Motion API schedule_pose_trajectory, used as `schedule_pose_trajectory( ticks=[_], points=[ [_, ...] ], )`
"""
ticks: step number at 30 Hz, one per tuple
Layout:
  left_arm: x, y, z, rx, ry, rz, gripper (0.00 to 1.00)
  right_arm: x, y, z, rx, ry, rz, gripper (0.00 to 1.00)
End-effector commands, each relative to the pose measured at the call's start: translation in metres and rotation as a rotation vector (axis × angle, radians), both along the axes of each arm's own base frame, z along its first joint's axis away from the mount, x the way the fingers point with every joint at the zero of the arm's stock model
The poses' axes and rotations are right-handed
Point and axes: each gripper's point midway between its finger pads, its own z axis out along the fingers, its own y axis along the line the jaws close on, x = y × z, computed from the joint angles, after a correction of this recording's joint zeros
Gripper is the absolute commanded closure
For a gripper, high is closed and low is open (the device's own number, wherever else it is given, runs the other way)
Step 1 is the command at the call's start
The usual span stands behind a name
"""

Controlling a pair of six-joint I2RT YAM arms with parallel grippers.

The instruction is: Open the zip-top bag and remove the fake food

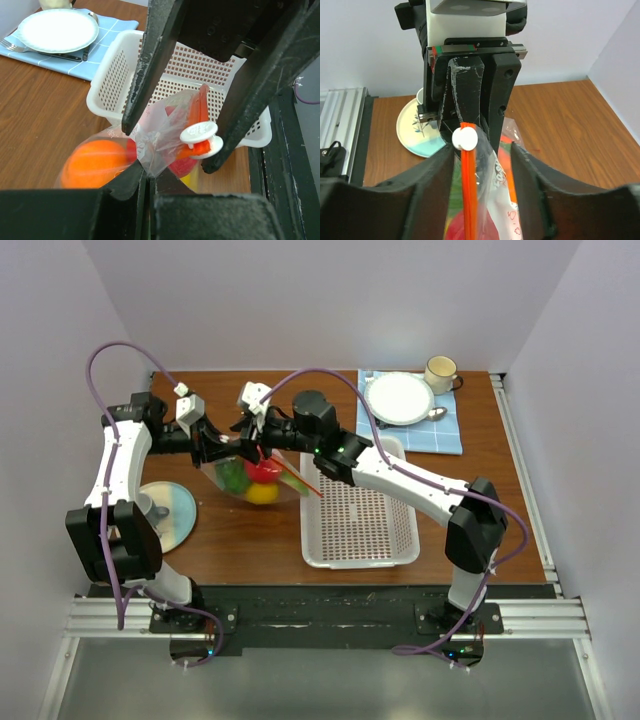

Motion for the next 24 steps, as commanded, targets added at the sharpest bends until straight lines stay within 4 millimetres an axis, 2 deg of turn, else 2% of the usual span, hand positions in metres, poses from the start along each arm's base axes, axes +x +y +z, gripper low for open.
schedule_pose_trajectory(
  ticks=[1, 8, 17, 23, 24],
  points=[
    [-0.001, -0.007, 0.016, -0.072, -0.024, -0.015, 0.95, 0.0, 0.003, 0.032, 0.059, -0.037, 0.002, 0.54],
    [0.0, -0.006, 0.01, -0.062, -0.011, -0.015, 0.94, 0.006, -0.001, 0.038, 0.092, -0.052, -0.041, 0.76],
    [-0.003, -0.007, 0.005, -0.057, -0.005, -0.018, 0.94, 0.011, 0.004, 0.029, 0.082, -0.028, -0.047, 0.76],
    [-0.003, -0.007, 0.005, -0.049, -0.005, -0.019, 0.93, 0.009, 0.003, 0.026, 0.064, -0.013, -0.042, 0.9],
    [-0.003, -0.007, 0.006, -0.047, -0.007, -0.017, 0.9, 0.008, 0.001, 0.024, 0.057, -0.011, -0.045, 0.91]
  ],
)
